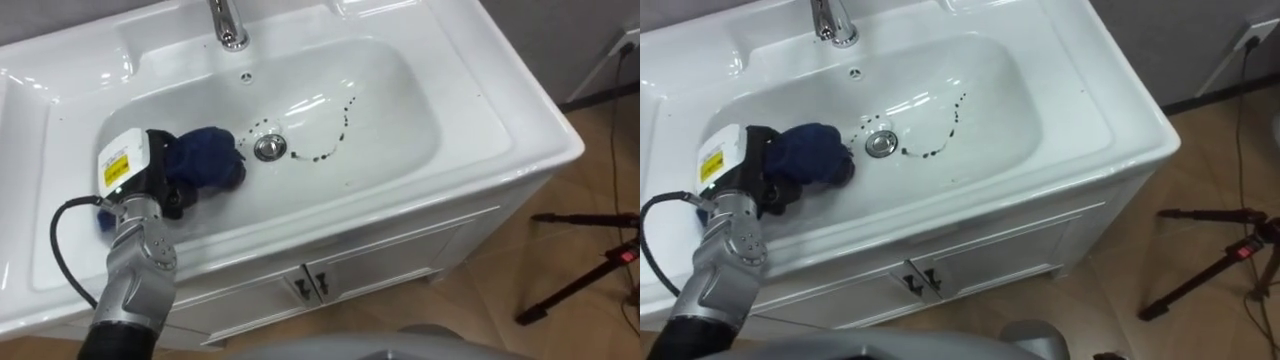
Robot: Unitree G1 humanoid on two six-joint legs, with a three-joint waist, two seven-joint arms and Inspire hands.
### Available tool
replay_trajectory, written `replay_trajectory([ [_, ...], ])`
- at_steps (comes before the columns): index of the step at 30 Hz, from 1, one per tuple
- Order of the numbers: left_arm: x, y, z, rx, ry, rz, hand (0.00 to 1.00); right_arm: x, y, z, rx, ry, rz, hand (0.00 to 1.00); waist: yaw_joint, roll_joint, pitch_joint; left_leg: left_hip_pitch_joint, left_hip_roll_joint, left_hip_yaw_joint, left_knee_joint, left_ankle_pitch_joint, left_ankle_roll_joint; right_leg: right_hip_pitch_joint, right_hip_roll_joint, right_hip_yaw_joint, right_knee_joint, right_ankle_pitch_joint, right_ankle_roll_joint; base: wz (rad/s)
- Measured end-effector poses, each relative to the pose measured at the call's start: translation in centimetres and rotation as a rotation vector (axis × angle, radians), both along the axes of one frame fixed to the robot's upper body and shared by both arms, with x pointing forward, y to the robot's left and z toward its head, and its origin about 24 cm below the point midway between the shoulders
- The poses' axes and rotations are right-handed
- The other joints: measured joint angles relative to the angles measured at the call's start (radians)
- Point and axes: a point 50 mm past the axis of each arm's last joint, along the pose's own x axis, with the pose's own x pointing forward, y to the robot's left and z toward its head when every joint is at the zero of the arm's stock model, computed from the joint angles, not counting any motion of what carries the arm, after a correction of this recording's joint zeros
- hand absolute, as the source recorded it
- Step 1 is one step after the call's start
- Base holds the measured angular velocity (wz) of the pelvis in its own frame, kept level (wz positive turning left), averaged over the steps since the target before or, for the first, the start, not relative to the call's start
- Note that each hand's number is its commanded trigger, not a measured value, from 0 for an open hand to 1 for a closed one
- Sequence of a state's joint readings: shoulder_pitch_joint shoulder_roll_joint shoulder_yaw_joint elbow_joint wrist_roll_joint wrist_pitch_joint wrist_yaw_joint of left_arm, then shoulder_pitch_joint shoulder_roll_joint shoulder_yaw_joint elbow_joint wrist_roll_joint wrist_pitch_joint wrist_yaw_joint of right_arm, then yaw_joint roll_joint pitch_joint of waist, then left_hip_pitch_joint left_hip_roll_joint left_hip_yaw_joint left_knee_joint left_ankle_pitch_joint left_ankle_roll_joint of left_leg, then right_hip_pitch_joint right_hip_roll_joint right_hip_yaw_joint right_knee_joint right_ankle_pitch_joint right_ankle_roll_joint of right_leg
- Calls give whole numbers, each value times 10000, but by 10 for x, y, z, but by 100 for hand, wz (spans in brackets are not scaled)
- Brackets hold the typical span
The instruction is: Wipe basin
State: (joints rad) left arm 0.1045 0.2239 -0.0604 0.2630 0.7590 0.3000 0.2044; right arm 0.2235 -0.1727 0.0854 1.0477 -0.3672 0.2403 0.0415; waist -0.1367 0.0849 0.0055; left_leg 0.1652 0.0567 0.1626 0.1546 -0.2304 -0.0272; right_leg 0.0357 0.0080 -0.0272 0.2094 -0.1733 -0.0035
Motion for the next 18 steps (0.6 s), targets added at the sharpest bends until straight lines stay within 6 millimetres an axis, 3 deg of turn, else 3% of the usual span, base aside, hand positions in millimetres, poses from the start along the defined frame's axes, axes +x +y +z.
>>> replay_trajectory([
  [11, 2, 3, -14, -216, 1056, -27, 100, 0, -2, 1, -91, -116, -293, 0, 1, 39, -13, 18, 0, 55, -1, 1, -2, 3, -8, 5, 19, 1, 2, 0],
  [18, 6, 6, -22, -253, 1694, 49, 100, 6, -5, 1, -362, -261, -269, 0, -3, 233, 23, 67, -4, 273, 0, 1, -2, -101, 23, 251, 164, -5, 7, -8],
])
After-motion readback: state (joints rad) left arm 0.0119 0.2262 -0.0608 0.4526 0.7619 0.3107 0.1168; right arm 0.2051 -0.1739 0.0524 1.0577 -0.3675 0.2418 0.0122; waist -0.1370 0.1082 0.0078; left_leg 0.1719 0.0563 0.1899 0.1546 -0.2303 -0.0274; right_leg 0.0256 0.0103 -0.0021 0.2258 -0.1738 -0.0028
